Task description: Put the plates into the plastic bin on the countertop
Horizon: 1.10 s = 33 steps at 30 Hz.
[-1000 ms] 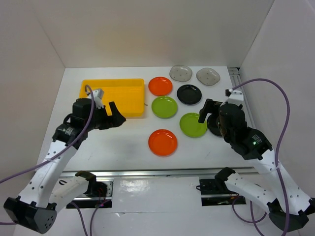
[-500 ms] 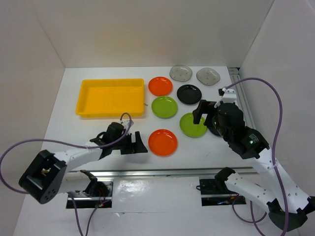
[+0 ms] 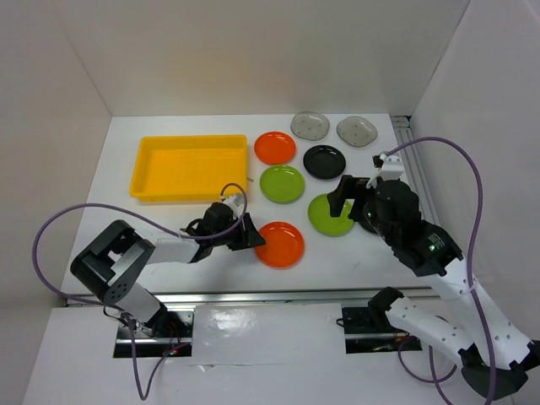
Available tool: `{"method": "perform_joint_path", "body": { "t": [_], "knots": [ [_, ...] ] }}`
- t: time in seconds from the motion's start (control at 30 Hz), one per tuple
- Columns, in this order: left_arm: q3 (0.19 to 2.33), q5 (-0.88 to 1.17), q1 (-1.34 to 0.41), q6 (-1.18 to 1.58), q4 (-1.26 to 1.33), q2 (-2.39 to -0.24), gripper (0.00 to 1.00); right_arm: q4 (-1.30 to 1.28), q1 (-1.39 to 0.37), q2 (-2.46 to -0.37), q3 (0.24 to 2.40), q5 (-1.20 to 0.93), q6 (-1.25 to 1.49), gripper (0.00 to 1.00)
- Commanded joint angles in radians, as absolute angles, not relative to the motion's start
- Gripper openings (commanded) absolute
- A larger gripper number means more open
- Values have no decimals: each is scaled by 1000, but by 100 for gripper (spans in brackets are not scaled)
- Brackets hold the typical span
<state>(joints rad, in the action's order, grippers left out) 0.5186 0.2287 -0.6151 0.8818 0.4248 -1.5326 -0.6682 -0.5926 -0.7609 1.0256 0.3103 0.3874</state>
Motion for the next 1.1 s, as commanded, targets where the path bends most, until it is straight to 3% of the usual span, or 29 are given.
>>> {"method": "perform_joint_path", "body": {
  "t": [0.0, 0.03, 0.13, 0.17, 0.3, 0.4, 0.57, 0.77, 0.9, 1.07],
  "knots": [
    [522, 164, -629, 894, 403, -1598, 55, -621, -591, -732, 1029, 314, 387, 100],
    [522, 173, -629, 906, 417, -1612, 39, -621, -591, -732, 1029, 314, 387, 100],
    [531, 173, -629, 917, 417, -1661, 13, -621, -591, -723, 1020, 314, 396, 100],
    [531, 173, -629, 926, 417, -1661, 0, -621, -591, -723, 1020, 314, 396, 100],
    [570, 92, -669, 917, 284, -1582, 0, -621, -591, -723, 1011, 314, 405, 100],
    [633, -30, -702, 894, 62, -1409, 0, -621, -591, -723, 1000, 314, 405, 100],
    [866, -58, -643, 839, -150, -1221, 0, -586, -591, -723, 982, 305, 405, 100],
    [1142, -104, -376, 828, -325, -1252, 0, -540, -591, -732, 962, 268, 414, 100],
    [1184, -143, -136, 889, -325, -1325, 0, -489, -591, -742, 953, 230, 405, 100],
    [1161, -45, -2, 867, -128, -1478, 0, -459, -591, -781, 942, 189, 396, 100]
  ]
}}
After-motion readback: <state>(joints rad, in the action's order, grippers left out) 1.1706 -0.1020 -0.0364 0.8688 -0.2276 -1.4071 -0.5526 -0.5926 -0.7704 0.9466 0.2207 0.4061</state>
